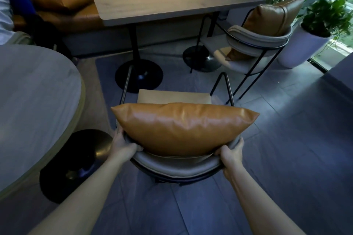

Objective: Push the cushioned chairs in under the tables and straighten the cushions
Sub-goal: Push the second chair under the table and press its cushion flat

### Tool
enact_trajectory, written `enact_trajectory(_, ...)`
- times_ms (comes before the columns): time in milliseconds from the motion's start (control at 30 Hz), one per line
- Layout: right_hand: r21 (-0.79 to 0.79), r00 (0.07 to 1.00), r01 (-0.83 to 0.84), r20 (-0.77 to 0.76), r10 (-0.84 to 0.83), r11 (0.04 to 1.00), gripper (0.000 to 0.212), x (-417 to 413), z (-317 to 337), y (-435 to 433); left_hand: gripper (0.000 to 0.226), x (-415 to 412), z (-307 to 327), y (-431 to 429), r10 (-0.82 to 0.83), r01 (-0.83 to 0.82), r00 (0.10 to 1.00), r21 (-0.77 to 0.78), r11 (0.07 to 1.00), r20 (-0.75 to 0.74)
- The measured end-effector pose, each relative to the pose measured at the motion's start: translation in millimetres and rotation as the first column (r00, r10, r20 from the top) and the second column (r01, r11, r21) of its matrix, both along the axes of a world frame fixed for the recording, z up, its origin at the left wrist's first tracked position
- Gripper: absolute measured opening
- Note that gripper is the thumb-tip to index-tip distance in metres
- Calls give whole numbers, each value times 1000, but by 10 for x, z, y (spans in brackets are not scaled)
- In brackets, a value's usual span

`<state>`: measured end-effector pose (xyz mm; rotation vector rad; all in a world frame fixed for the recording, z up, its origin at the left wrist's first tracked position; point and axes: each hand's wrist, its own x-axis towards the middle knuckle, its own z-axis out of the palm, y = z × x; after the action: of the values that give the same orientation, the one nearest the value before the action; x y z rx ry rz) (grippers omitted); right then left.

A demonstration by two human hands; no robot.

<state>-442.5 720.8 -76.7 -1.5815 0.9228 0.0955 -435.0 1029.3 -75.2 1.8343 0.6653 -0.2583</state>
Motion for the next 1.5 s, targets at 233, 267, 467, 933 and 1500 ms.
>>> enact_trajectory(233, -43, 991, -133, -6, 133, 990, 111, 255, -53, -113, 94, 87, 41, -78, 62, -63, 998, 71, 996, 8)
enact_trajectory(267, -50, 989, -146, -4, 146, 988, 110, 310, -56, -123, 94, 110, 49, -83, 65, -66, 998, 79, 995, 10)
enact_trajectory(467, -67, 972, -232, 20, 234, 970, 109, 661, -65, -158, 93, 274, 123, -128, 98, -100, 995, 67, 993, 31)
enact_trajectory(933, -94, 935, -349, 39, 353, 933, 102, 1563, -92, -18, 85, 814, 102, 30, 194, -194, 981, 48, 980, 14)
enact_trajectory(1500, -131, 899, -428, 44, 436, 894, 86, 2942, -136, 411, 91, 1881, -75, 487, 287, -288, 954, -1, 958, 92)
